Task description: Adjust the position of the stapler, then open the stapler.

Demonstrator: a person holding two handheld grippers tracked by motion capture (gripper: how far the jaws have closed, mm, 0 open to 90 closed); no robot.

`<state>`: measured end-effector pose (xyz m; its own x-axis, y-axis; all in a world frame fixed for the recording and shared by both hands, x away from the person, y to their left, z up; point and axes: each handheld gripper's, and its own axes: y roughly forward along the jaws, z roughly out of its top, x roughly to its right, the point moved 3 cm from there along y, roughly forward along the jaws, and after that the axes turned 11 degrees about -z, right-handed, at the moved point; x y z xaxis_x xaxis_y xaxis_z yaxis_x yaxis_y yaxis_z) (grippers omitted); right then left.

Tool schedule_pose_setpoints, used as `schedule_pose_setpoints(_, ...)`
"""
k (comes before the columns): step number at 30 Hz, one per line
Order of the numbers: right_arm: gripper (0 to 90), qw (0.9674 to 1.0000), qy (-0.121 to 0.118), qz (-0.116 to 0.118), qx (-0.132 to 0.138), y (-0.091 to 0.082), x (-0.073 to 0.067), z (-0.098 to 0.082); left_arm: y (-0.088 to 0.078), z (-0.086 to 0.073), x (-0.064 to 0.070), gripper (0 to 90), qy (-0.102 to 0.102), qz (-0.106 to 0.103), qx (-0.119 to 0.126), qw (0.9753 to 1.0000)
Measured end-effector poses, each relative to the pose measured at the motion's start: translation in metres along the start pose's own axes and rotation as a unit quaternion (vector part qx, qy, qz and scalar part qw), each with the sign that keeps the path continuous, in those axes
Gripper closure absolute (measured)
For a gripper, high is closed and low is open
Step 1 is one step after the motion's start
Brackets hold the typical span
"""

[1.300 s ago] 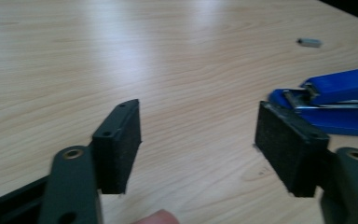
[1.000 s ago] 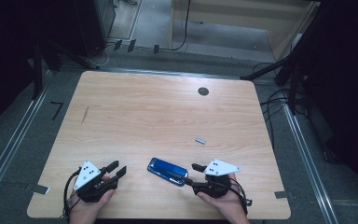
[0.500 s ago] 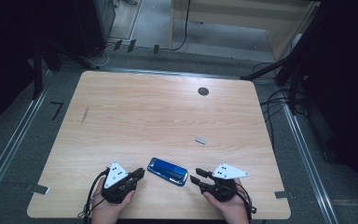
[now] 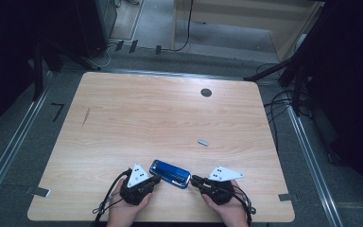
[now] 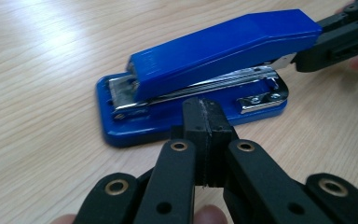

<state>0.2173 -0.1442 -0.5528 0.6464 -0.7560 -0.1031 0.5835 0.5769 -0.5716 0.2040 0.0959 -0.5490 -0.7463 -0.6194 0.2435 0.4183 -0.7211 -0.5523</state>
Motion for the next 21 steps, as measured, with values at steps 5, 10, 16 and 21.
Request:
schedule_pose_setpoints(5, 87.8, 1.0, 0.003, -0.004, -0.007, 0.004, 0.0, 0.0, 0.007, 0.005, 0.003, 90.0, 0.013, 0.001, -0.001, 0.9999)
schedule_pose_setpoints(10, 88.9, 0.9999, 0.006, -0.01, -0.01, 0.007, 0.0, 0.002, 0.014, 0.005, 0.006, 90.0, 0.024, -0.007, -0.008, 0.9997)
schedule_pose_setpoints(16, 90.0, 0.9997, 0.003, -0.012, -0.019, 0.011, -0.001, 0.001, 0.014, 0.006, 0.003, 90.0, 0.017, -0.002, -0.011, 0.9998)
schedule_pose_setpoints(21, 90.0, 0.9996, 0.0, -0.014, -0.024, 0.012, -0.003, 0.0, 0.017, 0.007, 0.004, 90.0, 0.028, 0.006, -0.022, 0.9993)
